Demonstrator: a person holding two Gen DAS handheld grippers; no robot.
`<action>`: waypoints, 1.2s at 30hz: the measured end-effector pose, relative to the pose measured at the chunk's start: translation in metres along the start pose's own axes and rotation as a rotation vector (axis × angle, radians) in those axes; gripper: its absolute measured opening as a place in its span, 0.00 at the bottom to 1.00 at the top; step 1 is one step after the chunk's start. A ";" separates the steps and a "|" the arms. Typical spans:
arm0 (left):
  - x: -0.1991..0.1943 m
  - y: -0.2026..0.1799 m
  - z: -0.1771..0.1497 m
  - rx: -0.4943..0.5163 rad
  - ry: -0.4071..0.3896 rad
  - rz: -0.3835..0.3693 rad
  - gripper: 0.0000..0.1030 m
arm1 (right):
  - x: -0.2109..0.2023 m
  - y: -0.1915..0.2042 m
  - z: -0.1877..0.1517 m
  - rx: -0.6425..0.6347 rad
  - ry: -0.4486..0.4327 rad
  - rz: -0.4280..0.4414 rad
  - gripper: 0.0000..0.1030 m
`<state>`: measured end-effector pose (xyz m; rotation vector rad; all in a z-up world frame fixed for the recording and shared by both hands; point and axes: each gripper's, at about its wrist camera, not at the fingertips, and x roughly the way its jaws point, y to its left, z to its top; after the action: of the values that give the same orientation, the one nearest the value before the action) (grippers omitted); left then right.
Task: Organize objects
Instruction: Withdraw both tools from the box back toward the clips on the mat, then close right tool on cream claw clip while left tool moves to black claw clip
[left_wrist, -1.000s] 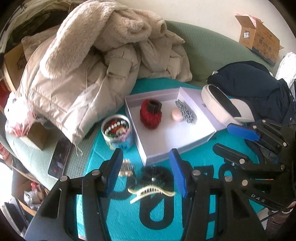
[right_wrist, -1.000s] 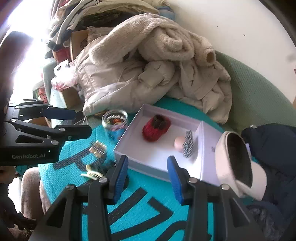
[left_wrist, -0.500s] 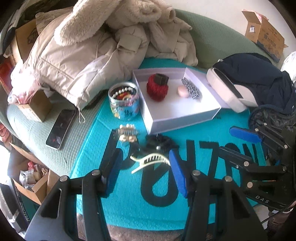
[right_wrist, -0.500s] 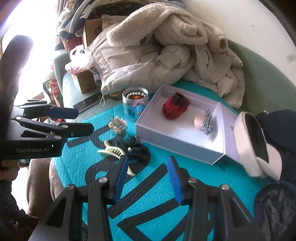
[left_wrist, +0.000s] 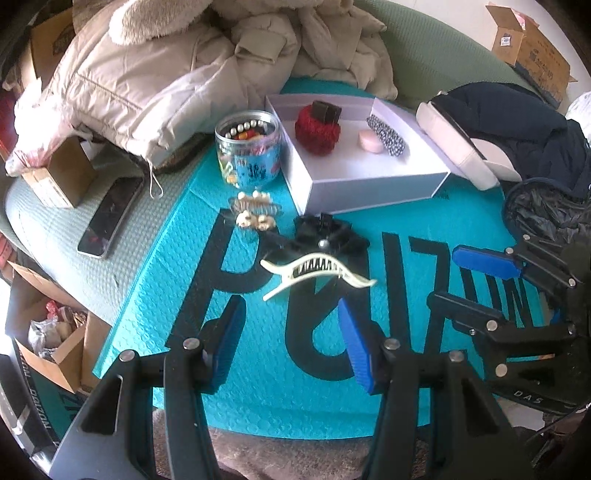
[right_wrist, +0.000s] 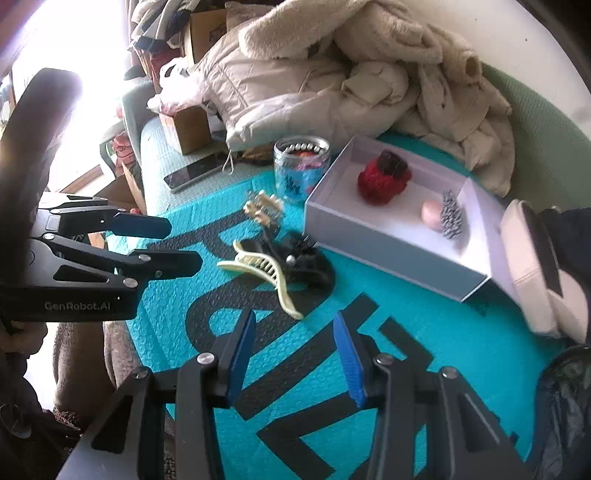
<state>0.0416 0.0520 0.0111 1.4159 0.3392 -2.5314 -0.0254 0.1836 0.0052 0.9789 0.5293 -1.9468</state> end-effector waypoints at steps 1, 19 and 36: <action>0.002 0.001 -0.001 -0.002 0.005 -0.002 0.49 | 0.004 0.000 -0.001 0.003 0.007 0.007 0.43; 0.046 0.047 -0.006 -0.083 0.080 -0.012 0.49 | 0.066 0.014 0.010 -0.048 0.075 0.082 0.43; 0.065 0.063 0.004 -0.094 0.106 -0.001 0.49 | 0.104 0.015 0.020 -0.063 0.117 0.063 0.10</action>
<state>0.0242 -0.0137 -0.0484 1.5174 0.4704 -2.4125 -0.0536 0.1092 -0.0656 1.0619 0.6153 -1.8146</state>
